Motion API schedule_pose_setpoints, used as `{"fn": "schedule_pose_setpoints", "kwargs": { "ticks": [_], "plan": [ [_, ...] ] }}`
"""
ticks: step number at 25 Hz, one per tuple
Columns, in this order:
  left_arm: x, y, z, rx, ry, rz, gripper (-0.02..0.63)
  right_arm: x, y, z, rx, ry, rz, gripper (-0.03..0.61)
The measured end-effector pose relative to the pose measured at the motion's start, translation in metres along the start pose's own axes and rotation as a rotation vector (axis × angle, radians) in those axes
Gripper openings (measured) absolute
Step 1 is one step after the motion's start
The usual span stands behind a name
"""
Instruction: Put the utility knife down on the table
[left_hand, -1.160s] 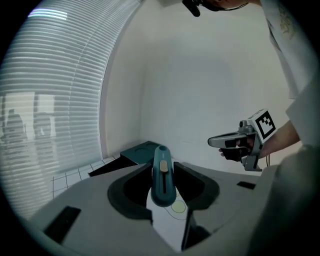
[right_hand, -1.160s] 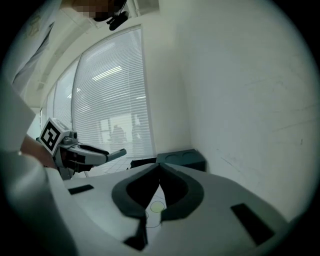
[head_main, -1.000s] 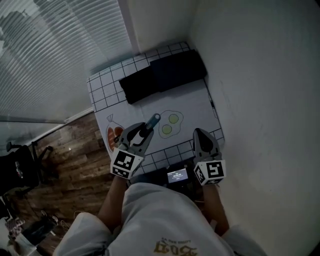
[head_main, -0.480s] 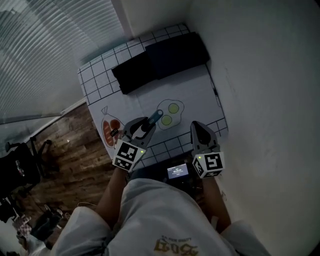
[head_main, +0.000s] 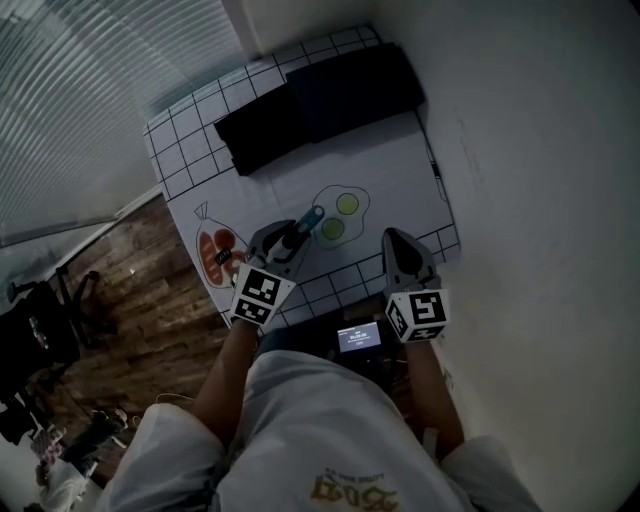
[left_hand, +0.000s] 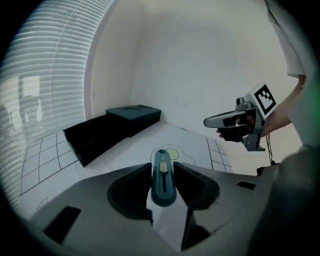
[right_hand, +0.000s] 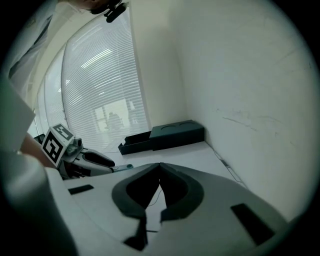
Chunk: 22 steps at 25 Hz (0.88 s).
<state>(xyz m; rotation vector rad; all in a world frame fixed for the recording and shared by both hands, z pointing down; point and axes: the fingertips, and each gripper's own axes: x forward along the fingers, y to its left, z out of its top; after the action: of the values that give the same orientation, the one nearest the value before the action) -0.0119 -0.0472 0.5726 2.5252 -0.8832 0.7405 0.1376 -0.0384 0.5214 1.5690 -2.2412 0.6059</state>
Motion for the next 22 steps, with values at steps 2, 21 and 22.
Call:
{"fn": "schedule_pose_setpoints", "kwargs": {
  "ticks": [2,21,22],
  "plan": [
    [0.005,0.001,-0.003,-0.001,0.008,-0.005,0.144,0.001,0.000,-0.002,0.003,0.007,-0.002,0.008],
    [0.029,0.005,-0.041,0.000,0.099,0.005,0.146,0.007,0.003,-0.033,0.040,0.064,0.002,0.008],
    [0.030,0.004,-0.043,0.008,0.114,0.010,0.147,0.007,0.003,-0.033,0.041,0.065,0.005,0.008]
  ]
}}
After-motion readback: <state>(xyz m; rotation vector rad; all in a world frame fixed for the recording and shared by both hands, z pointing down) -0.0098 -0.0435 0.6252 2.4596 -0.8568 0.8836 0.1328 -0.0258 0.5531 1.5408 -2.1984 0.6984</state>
